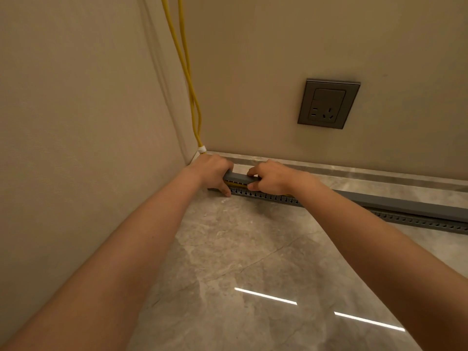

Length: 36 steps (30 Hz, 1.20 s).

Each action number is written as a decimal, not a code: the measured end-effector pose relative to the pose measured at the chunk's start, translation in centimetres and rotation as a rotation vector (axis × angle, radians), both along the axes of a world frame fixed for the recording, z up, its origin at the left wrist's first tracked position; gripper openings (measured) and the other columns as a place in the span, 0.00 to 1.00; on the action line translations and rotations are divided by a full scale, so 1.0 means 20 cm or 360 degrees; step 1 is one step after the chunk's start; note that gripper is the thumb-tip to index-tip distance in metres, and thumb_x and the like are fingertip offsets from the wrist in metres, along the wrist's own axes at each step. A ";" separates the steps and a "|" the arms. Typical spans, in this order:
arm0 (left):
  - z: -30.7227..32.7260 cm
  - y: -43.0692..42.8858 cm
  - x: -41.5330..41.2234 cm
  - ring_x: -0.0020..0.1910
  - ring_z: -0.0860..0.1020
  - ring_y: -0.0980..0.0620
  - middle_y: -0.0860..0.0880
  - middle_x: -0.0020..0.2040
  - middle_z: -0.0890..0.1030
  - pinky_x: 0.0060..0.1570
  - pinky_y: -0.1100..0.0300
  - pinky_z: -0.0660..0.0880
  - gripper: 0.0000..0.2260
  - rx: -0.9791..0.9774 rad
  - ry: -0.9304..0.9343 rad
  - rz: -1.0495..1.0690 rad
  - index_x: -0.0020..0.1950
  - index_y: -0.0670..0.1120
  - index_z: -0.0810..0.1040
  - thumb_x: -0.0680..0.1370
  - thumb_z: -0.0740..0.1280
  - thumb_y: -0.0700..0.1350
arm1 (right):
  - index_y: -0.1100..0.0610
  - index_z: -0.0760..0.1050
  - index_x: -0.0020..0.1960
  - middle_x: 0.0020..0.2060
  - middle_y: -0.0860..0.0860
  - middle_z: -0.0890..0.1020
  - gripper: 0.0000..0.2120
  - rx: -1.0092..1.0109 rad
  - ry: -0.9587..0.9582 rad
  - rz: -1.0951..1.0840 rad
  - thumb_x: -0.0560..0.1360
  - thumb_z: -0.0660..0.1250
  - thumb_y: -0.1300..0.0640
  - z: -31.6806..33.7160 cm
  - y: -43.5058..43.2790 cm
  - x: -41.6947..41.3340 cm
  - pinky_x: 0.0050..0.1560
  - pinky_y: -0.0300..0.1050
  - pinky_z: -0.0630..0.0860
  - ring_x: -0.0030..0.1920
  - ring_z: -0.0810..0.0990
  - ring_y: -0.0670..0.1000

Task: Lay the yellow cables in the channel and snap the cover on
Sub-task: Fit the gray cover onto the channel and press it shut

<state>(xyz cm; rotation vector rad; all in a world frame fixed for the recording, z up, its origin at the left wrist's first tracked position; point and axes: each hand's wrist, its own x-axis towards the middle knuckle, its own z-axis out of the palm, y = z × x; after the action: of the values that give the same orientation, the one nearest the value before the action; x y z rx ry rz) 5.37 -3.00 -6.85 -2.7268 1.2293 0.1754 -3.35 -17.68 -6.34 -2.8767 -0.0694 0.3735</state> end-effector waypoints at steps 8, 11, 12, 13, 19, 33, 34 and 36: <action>0.00 0.12 0.04 0.53 0.76 0.50 0.49 0.56 0.79 0.46 0.60 0.69 0.25 -0.0137 0.0165 0.0033 0.57 0.47 0.77 0.65 0.77 0.55 | 0.56 0.76 0.58 0.48 0.56 0.80 0.13 0.0235 -0.0111 -0.0019 0.77 0.61 0.53 -0.11 0.02 -0.05 0.44 0.46 0.69 0.45 0.74 0.54; -0.01 0.14 0.05 0.50 0.75 0.52 0.49 0.55 0.79 0.46 0.61 0.69 0.23 -0.0105 0.0167 0.0012 0.56 0.47 0.77 0.65 0.77 0.54 | 0.55 0.76 0.56 0.44 0.53 0.77 0.11 0.0208 -0.0105 0.0017 0.78 0.61 0.52 -0.10 0.01 -0.05 0.43 0.46 0.68 0.43 0.73 0.54; -0.01 0.15 0.05 0.50 0.75 0.52 0.49 0.55 0.79 0.46 0.61 0.69 0.23 -0.0102 0.0161 0.0013 0.56 0.47 0.77 0.66 0.77 0.54 | 0.56 0.77 0.56 0.43 0.53 0.77 0.11 0.0192 -0.0120 0.0029 0.78 0.61 0.52 -0.09 0.02 -0.05 0.42 0.46 0.68 0.43 0.73 0.54; -0.01 0.16 0.05 0.51 0.75 0.51 0.49 0.55 0.79 0.47 0.61 0.69 0.23 -0.0103 0.0151 0.0013 0.56 0.47 0.77 0.66 0.76 0.55 | 0.56 0.77 0.55 0.42 0.53 0.77 0.11 0.0178 -0.0140 0.0042 0.78 0.61 0.53 -0.10 0.02 -0.06 0.42 0.46 0.68 0.43 0.73 0.54; -0.03 0.23 0.06 0.53 0.78 0.49 0.48 0.54 0.82 0.49 0.57 0.74 0.23 -0.0059 -0.0028 0.0092 0.58 0.49 0.79 0.69 0.70 0.61 | 0.58 0.77 0.54 0.39 0.53 0.76 0.12 -0.0013 -0.0185 0.0037 0.78 0.60 0.52 -0.09 -0.02 -0.08 0.40 0.44 0.67 0.40 0.72 0.54; -0.01 0.21 0.00 0.42 0.72 0.54 0.51 0.48 0.83 0.41 0.61 0.65 0.14 0.0014 -0.0028 -0.0063 0.59 0.54 0.80 0.76 0.65 0.55 | 0.54 0.75 0.60 0.46 0.55 0.82 0.18 -0.0302 -0.0318 0.0225 0.75 0.63 0.44 -0.10 -0.04 -0.11 0.39 0.43 0.65 0.46 0.77 0.55; -0.01 0.22 0.00 0.42 0.72 0.54 0.50 0.48 0.83 0.41 0.61 0.65 0.14 0.0015 -0.0038 -0.0057 0.59 0.53 0.80 0.76 0.65 0.54 | 0.54 0.75 0.61 0.47 0.55 0.82 0.19 -0.0269 -0.0318 0.0202 0.75 0.64 0.44 -0.10 -0.04 -0.11 0.40 0.44 0.67 0.48 0.77 0.56; -0.01 0.21 0.00 0.45 0.76 0.52 0.50 0.49 0.83 0.42 0.60 0.65 0.14 -0.0011 -0.0026 -0.0039 0.60 0.53 0.80 0.76 0.65 0.54 | 0.54 0.76 0.62 0.49 0.55 0.83 0.19 -0.0153 -0.0317 0.0104 0.74 0.66 0.47 -0.10 -0.03 -0.11 0.44 0.45 0.73 0.49 0.79 0.56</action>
<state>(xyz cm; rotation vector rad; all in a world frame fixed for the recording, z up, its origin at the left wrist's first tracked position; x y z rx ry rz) 5.40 1.21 -7.13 -2.7119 1.2605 0.1461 -5.45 -18.35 -8.29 -3.0037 -0.1857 0.1036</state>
